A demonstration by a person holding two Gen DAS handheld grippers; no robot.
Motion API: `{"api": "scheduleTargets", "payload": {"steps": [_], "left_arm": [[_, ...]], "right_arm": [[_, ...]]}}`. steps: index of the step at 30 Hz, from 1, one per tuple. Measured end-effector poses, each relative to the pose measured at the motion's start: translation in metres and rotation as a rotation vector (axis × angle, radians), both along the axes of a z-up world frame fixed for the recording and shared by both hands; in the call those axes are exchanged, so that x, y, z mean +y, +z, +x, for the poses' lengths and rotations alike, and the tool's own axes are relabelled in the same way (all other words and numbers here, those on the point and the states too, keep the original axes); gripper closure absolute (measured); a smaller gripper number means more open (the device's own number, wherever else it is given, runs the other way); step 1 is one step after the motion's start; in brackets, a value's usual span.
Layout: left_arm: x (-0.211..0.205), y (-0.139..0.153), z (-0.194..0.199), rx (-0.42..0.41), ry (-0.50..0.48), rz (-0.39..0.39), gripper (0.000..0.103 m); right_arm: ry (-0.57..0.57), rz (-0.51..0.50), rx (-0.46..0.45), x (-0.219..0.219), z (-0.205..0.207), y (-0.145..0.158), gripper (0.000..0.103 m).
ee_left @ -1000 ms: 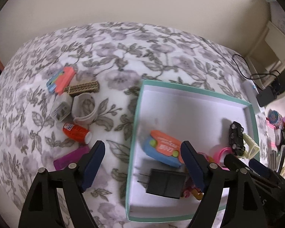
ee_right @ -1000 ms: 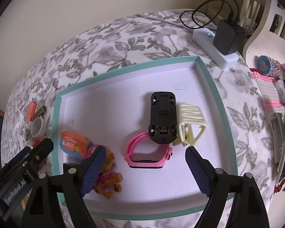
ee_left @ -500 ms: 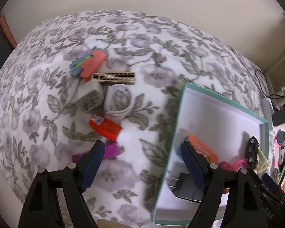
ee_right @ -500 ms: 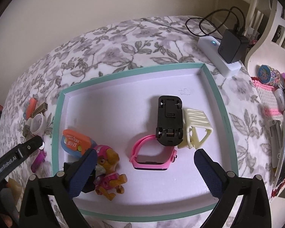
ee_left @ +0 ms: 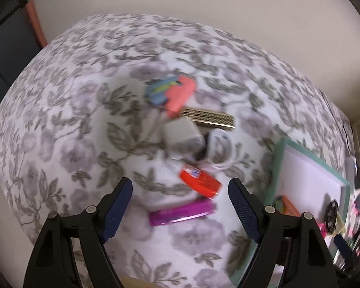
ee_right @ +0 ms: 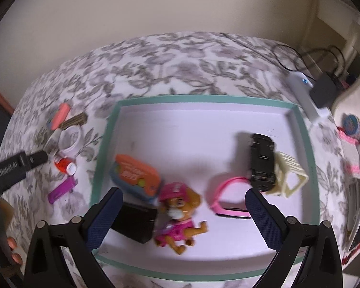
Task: Organize rigid objects
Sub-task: 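Move both open grippers back over the remaining items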
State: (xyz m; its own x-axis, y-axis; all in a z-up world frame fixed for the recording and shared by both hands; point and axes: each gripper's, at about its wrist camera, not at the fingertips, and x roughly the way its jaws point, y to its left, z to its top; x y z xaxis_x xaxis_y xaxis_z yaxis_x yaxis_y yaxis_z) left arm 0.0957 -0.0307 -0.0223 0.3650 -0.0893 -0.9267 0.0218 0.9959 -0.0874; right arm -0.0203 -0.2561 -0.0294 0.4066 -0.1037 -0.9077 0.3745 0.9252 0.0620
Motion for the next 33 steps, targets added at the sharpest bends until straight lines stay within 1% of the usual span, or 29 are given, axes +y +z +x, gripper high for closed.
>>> {"api": "scheduleTargets", "payload": {"steps": [4, 10, 14, 20, 24, 28, 30, 33], "left_arm": [[0.023, -0.002, 0.004, 0.014, 0.048, -0.037, 0.020], [0.046, -0.006, 0.006, 0.035, 0.100, -0.042, 0.020], [0.056, -0.008, 0.007, 0.037, 0.116, -0.048, 0.020], [0.058, -0.020, 0.009, 0.085, 0.097, -0.046, 0.020], [0.069, -0.025, 0.007, 0.097, 0.145, -0.055, 0.020], [0.079, -0.033, 0.008, 0.110, 0.172, -0.029, 0.020], [0.084, -0.041, 0.009, 0.133, 0.185, -0.010, 0.020], [0.096, -0.053, 0.008, 0.170, 0.219, -0.011, 0.020]], "right_arm": [[0.055, 0.003, -0.010, 0.021, 0.009, 0.001, 0.000], [0.136, 0.038, -0.034, 0.057, 0.023, 0.001, 0.000], [0.183, 0.053, -0.022, 0.081, 0.034, -0.006, 0.000], [0.216, 0.035, -0.004, 0.101, 0.043, -0.014, 0.000], [0.237, 0.070, -0.015, 0.112, 0.049, -0.016, 0.000], [0.282, 0.066, -0.018, 0.131, 0.056, -0.019, 0.000], [0.300, 0.070, -0.014, 0.140, 0.061, -0.023, 0.000], [0.318, 0.080, 0.005, 0.149, 0.067, -0.033, 0.000]]}}
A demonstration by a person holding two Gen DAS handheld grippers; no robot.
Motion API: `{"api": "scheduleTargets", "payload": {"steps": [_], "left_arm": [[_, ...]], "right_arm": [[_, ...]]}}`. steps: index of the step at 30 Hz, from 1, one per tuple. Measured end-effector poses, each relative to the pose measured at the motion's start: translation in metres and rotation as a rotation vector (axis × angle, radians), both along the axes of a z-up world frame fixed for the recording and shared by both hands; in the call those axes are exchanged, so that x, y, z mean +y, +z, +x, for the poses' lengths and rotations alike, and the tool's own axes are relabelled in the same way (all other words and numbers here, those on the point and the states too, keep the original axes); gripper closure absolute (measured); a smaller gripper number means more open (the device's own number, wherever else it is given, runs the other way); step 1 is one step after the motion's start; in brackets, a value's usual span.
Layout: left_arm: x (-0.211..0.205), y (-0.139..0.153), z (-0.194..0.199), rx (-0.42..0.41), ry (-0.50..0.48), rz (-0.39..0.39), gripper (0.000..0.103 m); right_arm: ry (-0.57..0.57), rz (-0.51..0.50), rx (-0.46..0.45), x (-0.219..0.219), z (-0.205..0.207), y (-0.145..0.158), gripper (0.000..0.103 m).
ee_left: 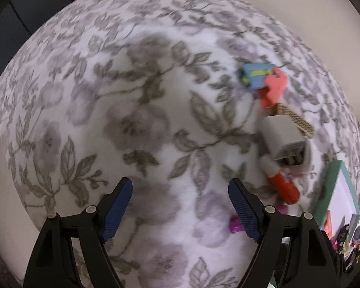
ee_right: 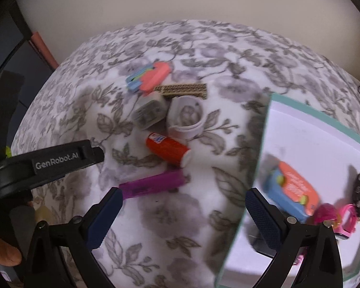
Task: Organize rigid objects
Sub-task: 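Move both open grippers back over the remaining items, then grasp the purple lighter with the right gripper and lift it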
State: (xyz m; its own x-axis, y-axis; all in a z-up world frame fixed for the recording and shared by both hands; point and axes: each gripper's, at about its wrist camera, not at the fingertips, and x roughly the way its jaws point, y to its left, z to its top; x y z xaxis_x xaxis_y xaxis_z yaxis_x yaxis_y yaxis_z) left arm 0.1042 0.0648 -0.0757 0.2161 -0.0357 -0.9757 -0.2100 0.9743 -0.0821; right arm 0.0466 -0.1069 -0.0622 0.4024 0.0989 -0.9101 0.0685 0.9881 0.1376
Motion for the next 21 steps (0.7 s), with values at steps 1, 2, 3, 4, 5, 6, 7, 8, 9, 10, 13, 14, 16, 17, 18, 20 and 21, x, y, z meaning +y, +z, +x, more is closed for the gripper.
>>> {"api": "scheduleTargets", "payload": {"steps": [1, 2, 3, 4, 5, 6, 7, 8, 9, 10, 13, 14, 16, 17, 18, 20, 21], "left_arm": [[0.003, -0.003, 0.000, 0.007, 0.009, 0.004, 0.020], [0.006, -0.004, 0.000, 0.011, 0.015, 0.007, 0.020], [0.009, -0.006, -0.001, 0.014, 0.027, 0.007, 0.020], [0.013, -0.007, -0.001, 0.015, 0.036, 0.006, 0.020], [0.016, -0.007, -0.001, 0.014, 0.046, 0.004, 0.020], [0.019, -0.007, -0.002, 0.011, 0.059, 0.001, 0.020], [0.023, -0.007, -0.002, 0.009, 0.068, 0.001, 0.020], [0.025, -0.007, -0.003, 0.008, 0.076, 0.000, 0.020], [0.029, -0.008, -0.003, 0.008, 0.084, -0.002, 0.020], [0.033, -0.008, -0.003, 0.010, 0.092, -0.006, 0.020], [0.045, -0.011, -0.005, 0.019, 0.112, -0.019, 0.020], [0.050, -0.012, -0.006, 0.021, 0.118, -0.021, 0.020], [0.064, -0.014, -0.004, 0.020, 0.126, -0.028, 0.020], [0.067, -0.014, -0.004, 0.019, 0.127, -0.031, 0.020], [0.071, -0.015, -0.003, 0.017, 0.128, -0.035, 0.020], [0.081, -0.015, -0.003, 0.017, 0.131, -0.040, 0.020], [0.084, -0.015, -0.002, 0.017, 0.133, -0.043, 0.020]], "right_arm": [[0.004, -0.002, 0.005, 0.002, 0.001, -0.002, 0.000], [0.010, -0.004, 0.011, 0.005, 0.003, -0.005, 0.000], [0.015, -0.006, 0.016, 0.007, 0.004, -0.008, 0.000], [0.023, -0.007, 0.021, 0.009, 0.006, -0.010, 0.000], [0.031, -0.008, 0.026, 0.012, 0.007, -0.013, 0.000], [0.038, -0.008, 0.029, 0.014, 0.007, -0.015, 0.000], [0.043, -0.008, 0.033, 0.015, 0.008, -0.017, 0.000], [0.047, -0.007, 0.037, 0.017, 0.010, -0.020, 0.000], [0.049, -0.004, 0.043, 0.018, 0.011, -0.022, 0.000], [0.050, 0.000, 0.046, 0.019, 0.012, -0.024, 0.000], [0.055, 0.014, 0.055, 0.022, 0.012, -0.028, 0.000], [0.056, 0.016, 0.058, 0.024, 0.013, -0.029, 0.000], [0.061, 0.013, 0.062, 0.027, 0.014, -0.031, 0.000], [0.065, 0.009, 0.065, 0.029, 0.015, -0.032, 0.000], [0.069, 0.003, 0.067, 0.031, 0.015, -0.033, 0.000], [0.078, -0.019, 0.069, 0.035, 0.017, -0.034, 0.000], [0.079, -0.024, 0.071, 0.036, 0.017, -0.034, 0.000]]}}
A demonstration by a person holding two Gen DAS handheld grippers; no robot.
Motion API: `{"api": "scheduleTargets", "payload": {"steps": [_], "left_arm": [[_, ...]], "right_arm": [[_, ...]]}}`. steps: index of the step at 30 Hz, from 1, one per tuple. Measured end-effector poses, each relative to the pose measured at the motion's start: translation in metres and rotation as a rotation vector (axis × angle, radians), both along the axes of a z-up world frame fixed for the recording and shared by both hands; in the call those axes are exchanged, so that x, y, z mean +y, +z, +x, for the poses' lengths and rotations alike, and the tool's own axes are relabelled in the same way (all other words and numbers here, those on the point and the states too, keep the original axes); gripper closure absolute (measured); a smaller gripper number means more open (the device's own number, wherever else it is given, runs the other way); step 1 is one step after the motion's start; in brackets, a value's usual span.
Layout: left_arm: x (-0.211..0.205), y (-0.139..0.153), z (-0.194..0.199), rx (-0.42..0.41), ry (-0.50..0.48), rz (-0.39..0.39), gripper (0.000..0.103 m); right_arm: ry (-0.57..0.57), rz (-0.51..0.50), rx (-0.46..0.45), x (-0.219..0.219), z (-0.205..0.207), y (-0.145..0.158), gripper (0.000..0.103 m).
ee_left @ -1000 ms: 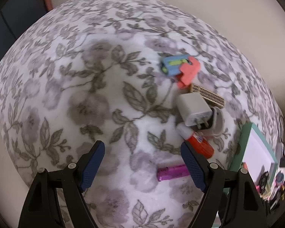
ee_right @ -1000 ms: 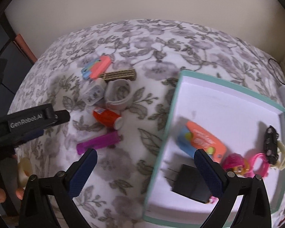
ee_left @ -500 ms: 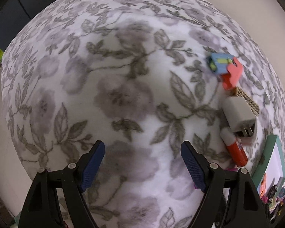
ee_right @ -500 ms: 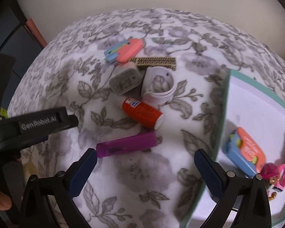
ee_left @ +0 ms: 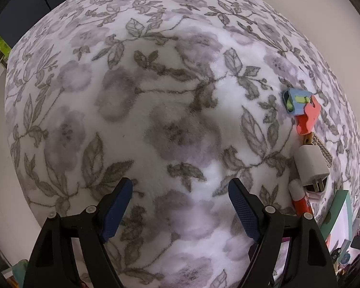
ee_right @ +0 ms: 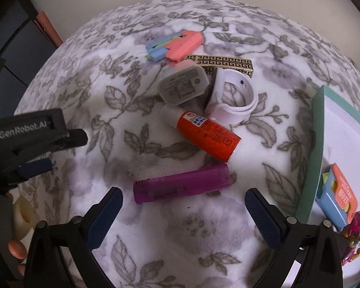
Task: Organize rigid objects
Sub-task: 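Grasp the purple lighter with the right gripper and lift it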
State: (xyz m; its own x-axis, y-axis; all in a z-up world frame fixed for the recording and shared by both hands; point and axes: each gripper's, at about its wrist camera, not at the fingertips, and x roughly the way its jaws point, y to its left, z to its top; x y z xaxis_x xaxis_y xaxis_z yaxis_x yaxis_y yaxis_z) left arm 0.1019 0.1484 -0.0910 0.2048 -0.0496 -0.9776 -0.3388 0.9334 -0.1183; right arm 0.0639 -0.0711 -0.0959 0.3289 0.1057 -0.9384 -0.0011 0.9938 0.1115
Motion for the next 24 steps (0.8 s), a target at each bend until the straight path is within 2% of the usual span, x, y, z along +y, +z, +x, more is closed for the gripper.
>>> {"api": "scheduleTargets", "payload": {"steps": [7, 12, 24], "left_arm": [[0.008, 0.002, 0.007, -0.001, -0.004, -0.007, 0.020], [0.006, 0.005, 0.008, -0.002, -0.015, -0.004, 0.020], [-0.033, 0.021, 0.009, -0.027, -0.063, -0.004, 0.020]], "right_arm": [[0.004, -0.026, 0.009, 0.001, 0.003, 0.000, 0.006], [0.007, -0.050, 0.003, 0.002, 0.002, 0.003, 0.019], [-0.038, 0.002, -0.035, -0.020, 0.001, 0.023, 0.020]]}}
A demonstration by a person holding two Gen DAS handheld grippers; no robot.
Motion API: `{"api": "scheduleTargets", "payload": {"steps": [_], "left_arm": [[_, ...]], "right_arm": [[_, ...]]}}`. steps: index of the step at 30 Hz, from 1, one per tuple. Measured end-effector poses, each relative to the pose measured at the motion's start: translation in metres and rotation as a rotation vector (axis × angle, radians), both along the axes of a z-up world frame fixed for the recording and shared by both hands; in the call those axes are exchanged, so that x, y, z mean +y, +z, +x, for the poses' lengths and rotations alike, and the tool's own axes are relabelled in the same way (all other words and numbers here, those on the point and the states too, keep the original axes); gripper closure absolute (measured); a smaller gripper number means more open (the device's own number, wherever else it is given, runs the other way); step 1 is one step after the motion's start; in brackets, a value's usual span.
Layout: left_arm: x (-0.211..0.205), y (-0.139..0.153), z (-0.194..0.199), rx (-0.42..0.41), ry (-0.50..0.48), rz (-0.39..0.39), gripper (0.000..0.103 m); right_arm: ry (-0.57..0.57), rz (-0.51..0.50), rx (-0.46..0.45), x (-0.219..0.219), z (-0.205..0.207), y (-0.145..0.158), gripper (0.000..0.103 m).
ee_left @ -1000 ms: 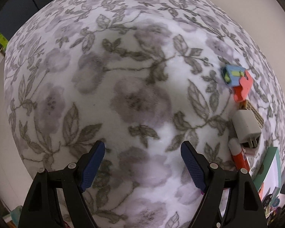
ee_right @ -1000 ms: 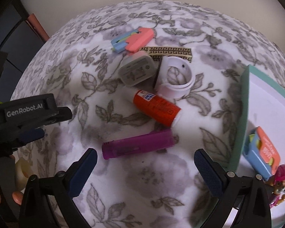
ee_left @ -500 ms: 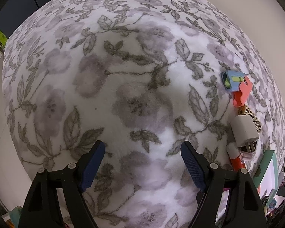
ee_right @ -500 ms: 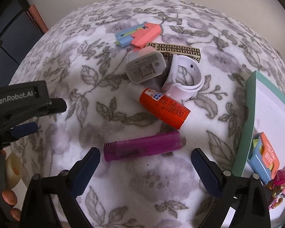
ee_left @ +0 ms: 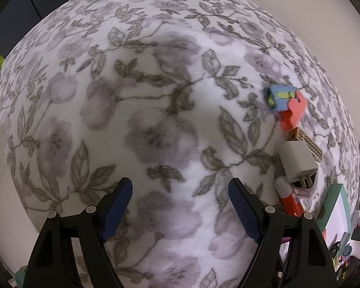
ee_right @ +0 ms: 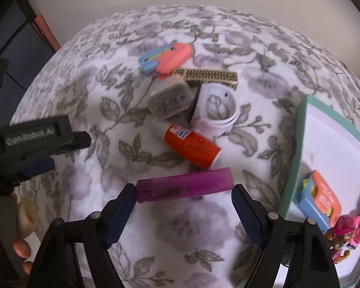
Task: Organize rigid objects
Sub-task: 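Grasp the purple lighter with the right gripper and lift it, then carry the lighter over the tray with the right gripper while the left gripper grasps the red glue bottle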
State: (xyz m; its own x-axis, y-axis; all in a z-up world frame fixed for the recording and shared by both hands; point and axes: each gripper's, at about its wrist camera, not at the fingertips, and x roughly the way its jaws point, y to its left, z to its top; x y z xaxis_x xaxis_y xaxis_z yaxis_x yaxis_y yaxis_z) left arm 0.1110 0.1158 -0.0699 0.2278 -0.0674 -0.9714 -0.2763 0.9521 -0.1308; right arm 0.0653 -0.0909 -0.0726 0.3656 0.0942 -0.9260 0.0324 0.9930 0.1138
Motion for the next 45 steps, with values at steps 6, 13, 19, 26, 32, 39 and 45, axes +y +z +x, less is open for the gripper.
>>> {"api": "scheduleTargets", "payload": {"steps": [6, 13, 19, 26, 32, 39, 45], "left_arm": [[-0.032, 0.009, 0.006, -0.025, -0.085, -0.007, 0.020], [-0.071, 0.008, 0.012, -0.044, -0.227, -0.015, 0.020], [-0.097, 0.006, 0.014, -0.068, -0.300, -0.033, 0.020], [-0.132, -0.003, 0.015, -0.080, -0.413, -0.084, 0.020], [-0.168, -0.010, 0.013, -0.080, -0.529, -0.111, 0.020], [-0.196, -0.018, 0.013, -0.108, -0.617, -0.060, 0.020], [-0.197, -0.029, 0.013, -0.106, -0.661, -0.018, 0.020]], "right_arm": [[-0.058, 0.026, -0.042, -0.022, -0.003, 0.019, 0.020], [-0.144, 0.028, -0.079, -0.058, -0.010, 0.039, 0.020], [-0.233, 0.052, -0.078, -0.095, -0.021, 0.044, 0.020], [-0.321, 0.102, -0.087, -0.128, -0.032, 0.052, 0.020], [-0.364, 0.129, -0.091, -0.144, -0.038, 0.056, 0.020], [-0.364, 0.133, -0.076, -0.147, -0.038, 0.052, 0.020], [-0.366, 0.136, -0.065, -0.147, -0.038, 0.050, 0.020]]}}
